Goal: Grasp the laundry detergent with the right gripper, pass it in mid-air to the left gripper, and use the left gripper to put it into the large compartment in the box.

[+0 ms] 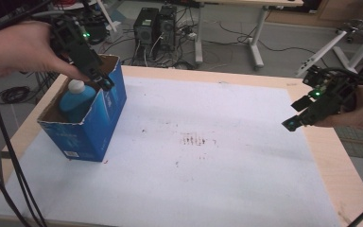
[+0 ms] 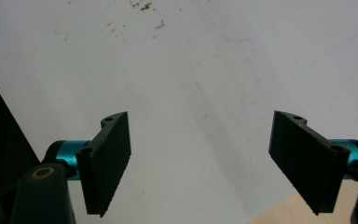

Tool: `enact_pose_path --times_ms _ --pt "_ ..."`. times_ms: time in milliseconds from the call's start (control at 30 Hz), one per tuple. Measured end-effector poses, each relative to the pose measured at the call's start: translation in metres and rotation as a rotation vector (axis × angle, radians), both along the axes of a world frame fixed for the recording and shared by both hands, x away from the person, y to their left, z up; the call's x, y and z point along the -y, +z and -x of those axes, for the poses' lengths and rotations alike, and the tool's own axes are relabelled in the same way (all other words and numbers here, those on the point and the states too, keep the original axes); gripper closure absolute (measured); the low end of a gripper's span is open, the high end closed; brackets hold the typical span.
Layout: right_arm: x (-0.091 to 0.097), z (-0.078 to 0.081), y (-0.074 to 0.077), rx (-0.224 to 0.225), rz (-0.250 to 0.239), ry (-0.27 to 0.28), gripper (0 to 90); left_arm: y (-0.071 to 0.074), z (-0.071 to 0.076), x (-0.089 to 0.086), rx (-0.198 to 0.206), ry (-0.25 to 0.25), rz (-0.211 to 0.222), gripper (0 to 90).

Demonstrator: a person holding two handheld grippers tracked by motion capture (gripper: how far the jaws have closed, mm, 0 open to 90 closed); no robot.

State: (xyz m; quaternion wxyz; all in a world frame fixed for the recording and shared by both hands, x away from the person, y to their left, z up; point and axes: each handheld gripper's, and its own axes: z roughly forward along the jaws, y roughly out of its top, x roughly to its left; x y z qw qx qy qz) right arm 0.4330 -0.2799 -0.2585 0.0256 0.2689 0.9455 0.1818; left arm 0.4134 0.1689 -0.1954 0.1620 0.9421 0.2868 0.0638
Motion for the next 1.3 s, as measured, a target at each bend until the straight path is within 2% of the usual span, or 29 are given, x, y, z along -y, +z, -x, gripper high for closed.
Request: enact_pose_path --times_ms 67,100,133,300,533,800,1300 --pt "-0.001 0.002 0.001 -0.002 -0.008 -0.002 20.5 -0.004 -0.002 0.014 0.003 -0.034 -0.007 17.2" --pt "-0.002 0.004 0.001 -0.001 -0.01 -0.002 20.5 -0.01 -0.004 0.03 -0.007 -0.068 -0.008 17.2" --pt "-0.003 0.005 0.001 -0.001 -0.011 0.001 20.5 -0.01 -0.004 0.03 -0.007 -0.068 -0.008 17.2" --pt "-0.007 0.008 0.002 0.007 -0.006 0.012 20.5 -0.028 -0.008 0.065 -0.027 -0.144 -0.017 17.2" --pt "-0.014 0.013 0.005 0.013 -0.019 0.049 20.5 -0.044 -0.011 0.089 -0.026 -0.183 -0.032 17.2" --pt "-0.021 0.016 0.003 0.011 -0.015 0.073 20.5 -0.06 -0.008 0.095 -0.041 -0.192 -0.018 17.2" --pt "-0.026 0.013 -0.002 0.002 -0.003 0.092 20.5 -0.064 -0.01 0.091 -0.036 -0.174 -0.015 17.2"
